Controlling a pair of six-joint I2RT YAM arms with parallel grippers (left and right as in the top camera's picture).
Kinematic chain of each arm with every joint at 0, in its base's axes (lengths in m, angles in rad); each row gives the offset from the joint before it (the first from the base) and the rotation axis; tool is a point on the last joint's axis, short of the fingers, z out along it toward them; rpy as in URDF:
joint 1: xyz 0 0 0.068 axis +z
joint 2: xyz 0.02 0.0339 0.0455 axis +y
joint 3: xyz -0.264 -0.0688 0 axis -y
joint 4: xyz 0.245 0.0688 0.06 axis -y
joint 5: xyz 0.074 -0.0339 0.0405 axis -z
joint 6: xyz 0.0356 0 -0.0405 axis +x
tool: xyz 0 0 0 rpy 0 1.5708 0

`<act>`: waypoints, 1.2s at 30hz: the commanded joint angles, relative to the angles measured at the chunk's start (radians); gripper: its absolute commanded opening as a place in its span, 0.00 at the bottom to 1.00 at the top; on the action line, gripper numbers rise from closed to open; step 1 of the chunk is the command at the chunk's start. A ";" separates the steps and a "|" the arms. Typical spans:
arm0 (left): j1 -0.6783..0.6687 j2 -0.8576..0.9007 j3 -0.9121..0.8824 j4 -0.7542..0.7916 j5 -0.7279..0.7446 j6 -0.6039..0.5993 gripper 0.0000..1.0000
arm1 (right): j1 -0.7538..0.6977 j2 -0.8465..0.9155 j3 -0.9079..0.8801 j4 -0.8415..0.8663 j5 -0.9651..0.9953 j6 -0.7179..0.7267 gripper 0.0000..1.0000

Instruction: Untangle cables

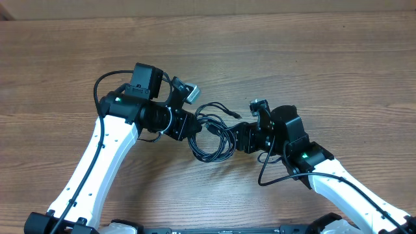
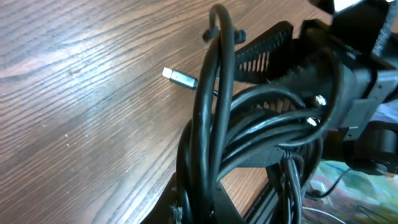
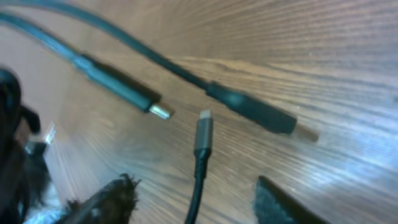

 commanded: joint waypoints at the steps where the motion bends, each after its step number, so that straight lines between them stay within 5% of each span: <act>1: -0.008 -0.002 -0.003 -0.012 -0.096 -0.017 0.04 | -0.006 -0.019 0.013 0.006 -0.002 -0.007 0.69; 6: -0.007 -0.002 -0.003 -0.012 -0.304 -0.188 0.04 | -0.006 -0.019 0.013 -0.035 -0.002 -0.007 1.00; 14: -0.007 -0.002 -0.003 0.037 -0.416 -0.375 0.04 | -0.006 -0.019 0.013 -0.220 -0.015 -0.003 1.00; 20: -0.007 -0.002 -0.003 0.039 -0.451 -0.408 0.04 | -0.006 -0.019 0.013 -0.267 -0.234 -0.003 1.00; 28: -0.007 -0.002 -0.003 0.020 -0.449 -0.376 0.04 | -0.006 -0.019 0.013 0.011 -0.520 0.052 1.00; 36: -0.008 -0.002 -0.003 -0.024 -0.364 -0.280 0.04 | -0.006 -0.019 0.013 0.350 -0.519 0.106 1.00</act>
